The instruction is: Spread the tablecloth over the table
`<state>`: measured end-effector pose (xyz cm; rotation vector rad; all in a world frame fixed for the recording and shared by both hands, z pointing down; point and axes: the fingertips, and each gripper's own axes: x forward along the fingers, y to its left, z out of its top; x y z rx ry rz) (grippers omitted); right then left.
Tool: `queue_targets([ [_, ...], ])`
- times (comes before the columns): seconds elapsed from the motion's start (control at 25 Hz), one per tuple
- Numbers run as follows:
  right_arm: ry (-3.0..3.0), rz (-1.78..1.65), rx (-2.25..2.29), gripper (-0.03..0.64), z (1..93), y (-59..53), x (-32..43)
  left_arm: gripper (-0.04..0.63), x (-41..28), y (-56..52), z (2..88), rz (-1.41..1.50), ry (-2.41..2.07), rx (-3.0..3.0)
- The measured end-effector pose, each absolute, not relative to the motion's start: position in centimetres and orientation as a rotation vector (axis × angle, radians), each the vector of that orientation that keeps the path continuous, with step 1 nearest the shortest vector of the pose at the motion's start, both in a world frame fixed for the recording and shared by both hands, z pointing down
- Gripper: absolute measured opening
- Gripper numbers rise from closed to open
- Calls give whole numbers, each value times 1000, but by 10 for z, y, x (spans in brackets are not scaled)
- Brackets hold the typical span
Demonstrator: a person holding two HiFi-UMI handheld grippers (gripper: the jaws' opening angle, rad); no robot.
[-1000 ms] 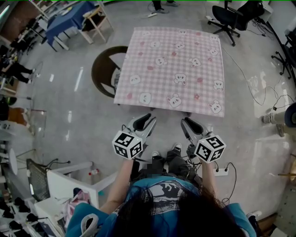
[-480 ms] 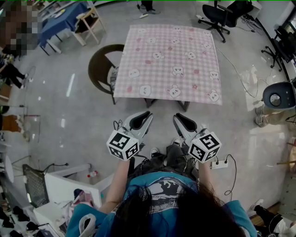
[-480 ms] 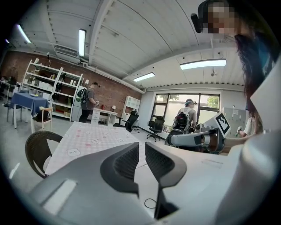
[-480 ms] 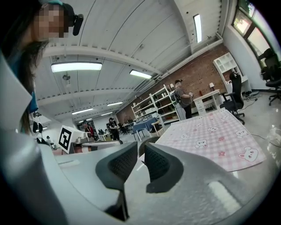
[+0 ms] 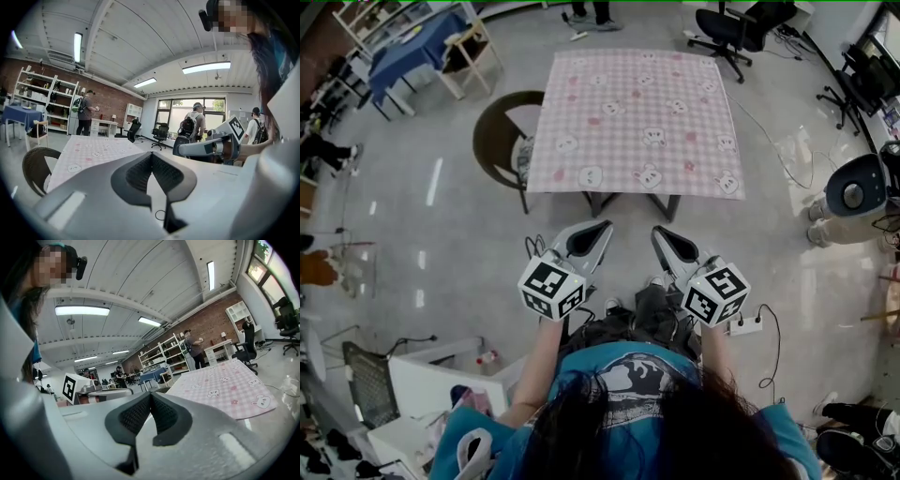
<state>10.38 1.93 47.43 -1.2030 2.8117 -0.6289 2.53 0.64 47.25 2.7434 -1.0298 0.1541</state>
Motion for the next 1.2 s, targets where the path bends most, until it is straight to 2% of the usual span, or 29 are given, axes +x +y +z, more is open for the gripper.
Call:
queue_targets([
  [0.56, 2860, -487, -1171, 0, 463, 31, 92, 15, 27, 25, 465, 167, -968, 2786],
  [1.2, 2896, -504, -1140, 0, 465, 31, 82, 15, 24, 28, 458, 142, -974, 2797],
])
